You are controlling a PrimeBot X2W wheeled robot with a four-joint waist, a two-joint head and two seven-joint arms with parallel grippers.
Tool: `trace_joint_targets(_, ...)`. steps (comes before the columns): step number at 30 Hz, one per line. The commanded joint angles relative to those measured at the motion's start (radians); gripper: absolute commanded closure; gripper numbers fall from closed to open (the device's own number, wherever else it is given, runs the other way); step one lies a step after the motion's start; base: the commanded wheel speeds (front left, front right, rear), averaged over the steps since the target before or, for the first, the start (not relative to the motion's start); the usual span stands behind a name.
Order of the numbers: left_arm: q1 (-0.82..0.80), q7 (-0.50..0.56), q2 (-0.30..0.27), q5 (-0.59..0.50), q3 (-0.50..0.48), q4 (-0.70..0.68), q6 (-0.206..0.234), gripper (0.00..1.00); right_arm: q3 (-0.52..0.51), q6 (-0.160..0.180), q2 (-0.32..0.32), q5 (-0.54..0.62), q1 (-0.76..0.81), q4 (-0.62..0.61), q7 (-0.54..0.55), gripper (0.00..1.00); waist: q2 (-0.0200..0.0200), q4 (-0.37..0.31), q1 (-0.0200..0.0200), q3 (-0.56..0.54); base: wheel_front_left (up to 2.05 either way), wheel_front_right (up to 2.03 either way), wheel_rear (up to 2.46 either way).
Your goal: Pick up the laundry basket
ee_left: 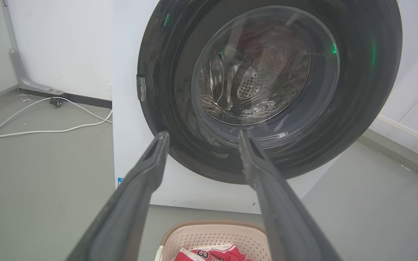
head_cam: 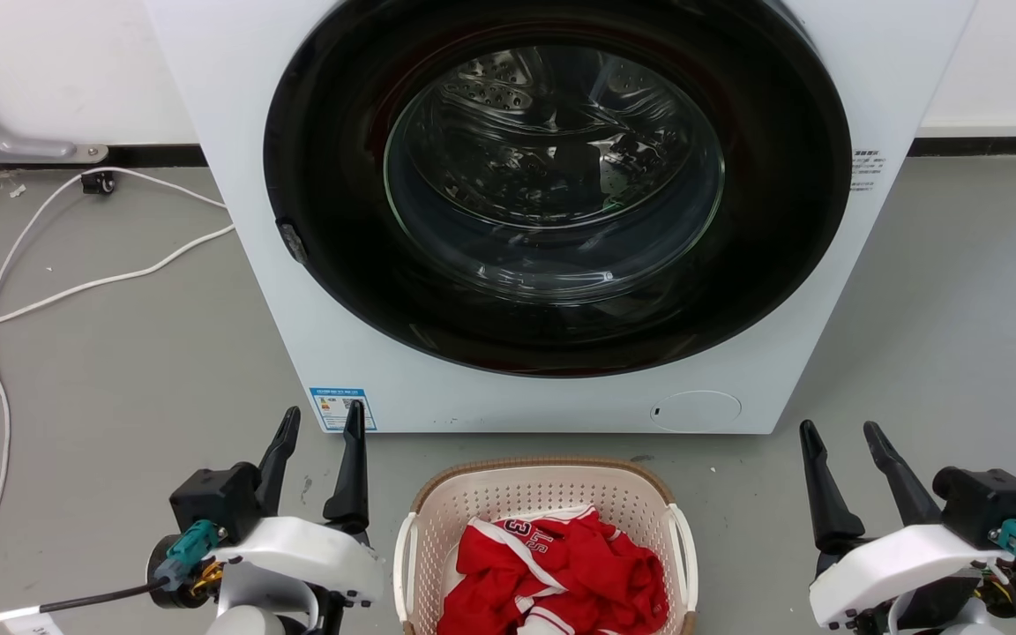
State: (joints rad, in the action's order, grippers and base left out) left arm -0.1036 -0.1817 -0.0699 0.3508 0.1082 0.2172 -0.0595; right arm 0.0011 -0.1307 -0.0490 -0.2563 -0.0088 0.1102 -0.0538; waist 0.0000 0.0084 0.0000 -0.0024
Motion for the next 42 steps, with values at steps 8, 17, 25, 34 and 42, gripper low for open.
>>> trace_joint_targets(8,-0.023,-0.024,-0.009,-0.076,0.014,0.006,0.006,0.00,0.007,0.000,-0.002,0.061,0.005,-0.009,-0.026,0.00,0.0000,0.002,0.0000,0.002,0.00,0.00,0.00)
trace_joint_targets(17,-0.024,-0.043,-0.009,-0.138,0.024,0.018,0.006,0.00,0.014,0.000,-0.002,0.122,0.013,-0.010,-0.041,0.00,0.0000,0.004,0.0000,0.002,0.00,0.00,0.00)
trace_joint_targets(25,-0.021,-0.058,-0.005,-0.183,0.026,0.033,0.009,0.00,0.014,0.000,-0.002,0.154,0.020,-0.013,-0.066,0.00,0.0000,0.005,0.0000,0.001,0.00,0.00,0.00)
trace_joint_targets(34,-0.024,-0.074,-0.001,-0.222,0.028,0.052,0.006,0.00,0.001,0.000,-0.002,0.177,0.026,-0.008,-0.091,0.00,0.0000,0.008,0.0000,0.001,0.00,0.00,0.00)
trace_joint_targets(42,-0.023,-0.086,0.002,-0.242,0.026,0.064,0.001,0.00,-0.007,0.000,-0.002,0.188,0.024,0.008,-0.108,0.00,0.0000,0.009,0.0000,0.001,0.00,0.00,0.00)
